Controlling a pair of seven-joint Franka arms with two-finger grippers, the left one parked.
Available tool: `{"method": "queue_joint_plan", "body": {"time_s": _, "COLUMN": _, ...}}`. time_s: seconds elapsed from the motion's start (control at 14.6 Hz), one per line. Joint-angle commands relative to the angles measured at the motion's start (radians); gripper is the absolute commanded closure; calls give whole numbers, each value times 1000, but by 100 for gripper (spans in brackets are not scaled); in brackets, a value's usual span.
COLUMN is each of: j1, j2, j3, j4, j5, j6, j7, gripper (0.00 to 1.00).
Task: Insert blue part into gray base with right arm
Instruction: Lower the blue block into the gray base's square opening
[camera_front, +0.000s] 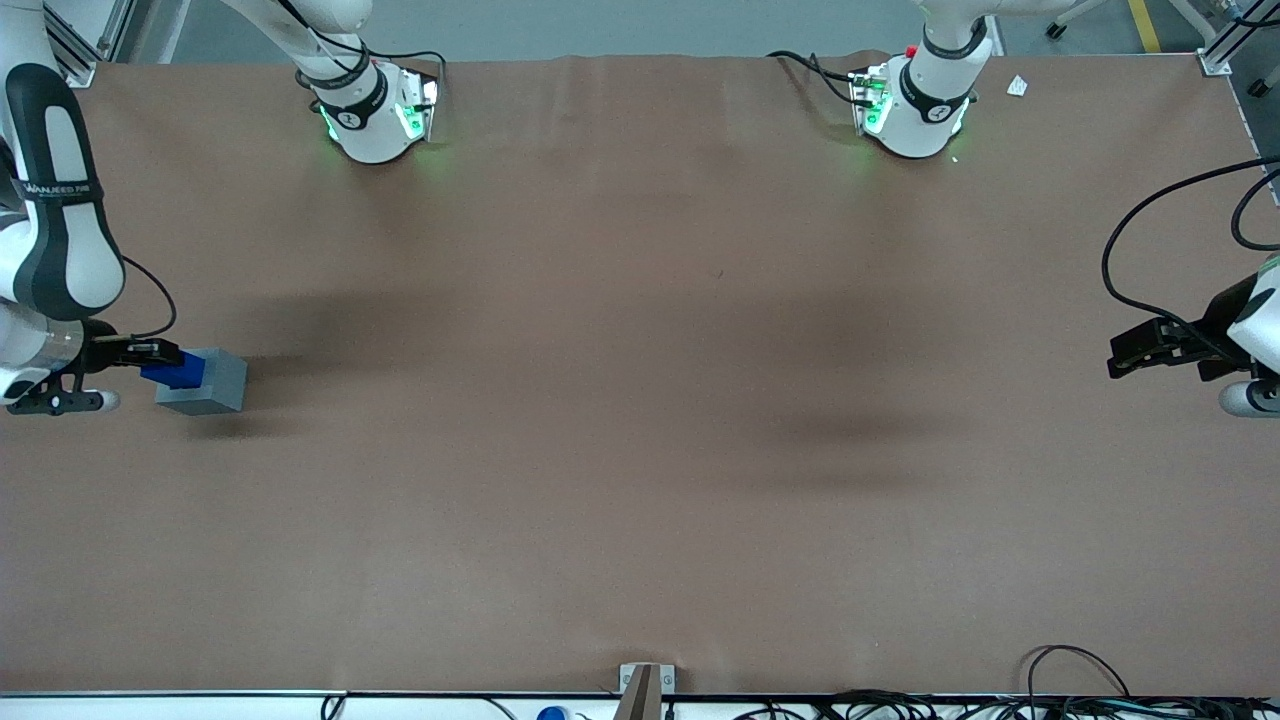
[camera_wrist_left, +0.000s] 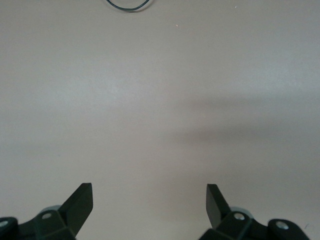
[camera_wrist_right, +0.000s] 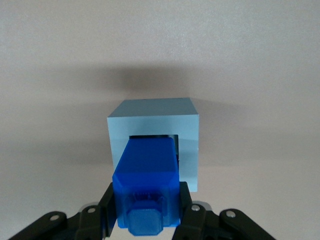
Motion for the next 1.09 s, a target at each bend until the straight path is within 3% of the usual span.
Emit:
{"method": "queue_joint_plan", "body": {"time_s": 0.0, "j1": -18, "j2": 31, "j3": 7, "j4": 3, "j5": -8, "j6": 6, "j7": -8, "gripper": 82}}
{"method": "queue_joint_plan", "body": {"time_s": 1.03, "j1": -12, "j2": 31, "j3": 7, "j4": 6, "j5": -8, "j6": 1, "j7": -6, "gripper": 79}}
